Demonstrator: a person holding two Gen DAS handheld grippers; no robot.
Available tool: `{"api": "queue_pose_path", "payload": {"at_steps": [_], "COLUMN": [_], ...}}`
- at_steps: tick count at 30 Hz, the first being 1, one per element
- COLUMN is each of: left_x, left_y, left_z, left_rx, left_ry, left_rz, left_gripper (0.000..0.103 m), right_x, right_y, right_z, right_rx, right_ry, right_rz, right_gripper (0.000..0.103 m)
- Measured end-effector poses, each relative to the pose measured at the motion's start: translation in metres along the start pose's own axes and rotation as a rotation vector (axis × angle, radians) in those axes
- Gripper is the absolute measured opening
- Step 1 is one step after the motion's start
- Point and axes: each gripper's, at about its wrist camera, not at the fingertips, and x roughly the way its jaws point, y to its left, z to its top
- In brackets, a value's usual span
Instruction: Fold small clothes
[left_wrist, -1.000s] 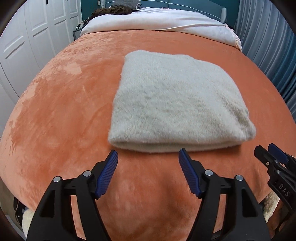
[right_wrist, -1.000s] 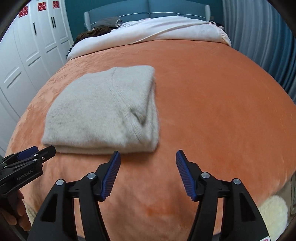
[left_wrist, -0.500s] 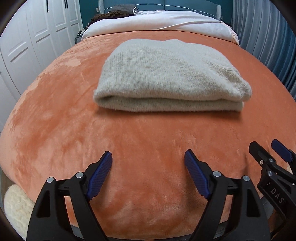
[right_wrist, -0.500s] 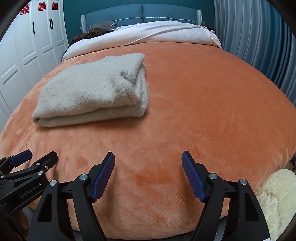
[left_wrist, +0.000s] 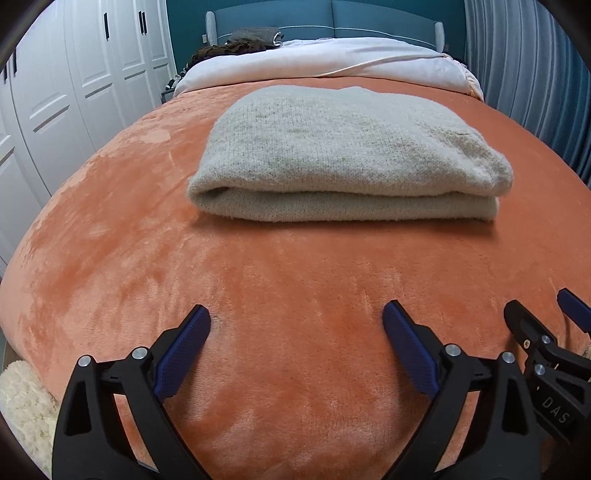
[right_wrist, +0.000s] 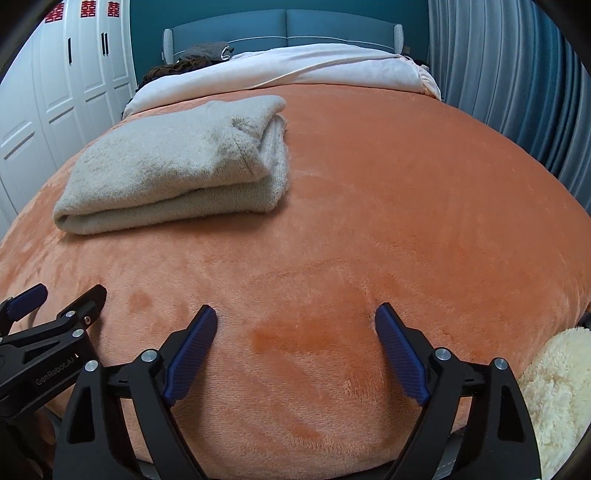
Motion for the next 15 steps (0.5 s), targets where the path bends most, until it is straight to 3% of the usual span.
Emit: {"api": "queue_pose_path", "payload": {"at_steps": [3, 15], "left_x": [0.003, 0.007], "left_y": [0.0, -0.002], "left_z": [-0.001, -0.002], "left_rx": [-0.003, 0.003], "left_ry": [-0.001, 0.008], "left_rz": [0.011, 0.028], "left_gripper": [0.098, 0.098], "right_x": [0.003, 0.013], "right_y": [-0.002, -0.003], "right_z": [0.0, 0.001], "right_rx": [0.005, -0.003], "right_ry": [0.01, 0.036], "right_rz": [0.005, 0.002], "right_gripper": [0.088, 0.098]}}
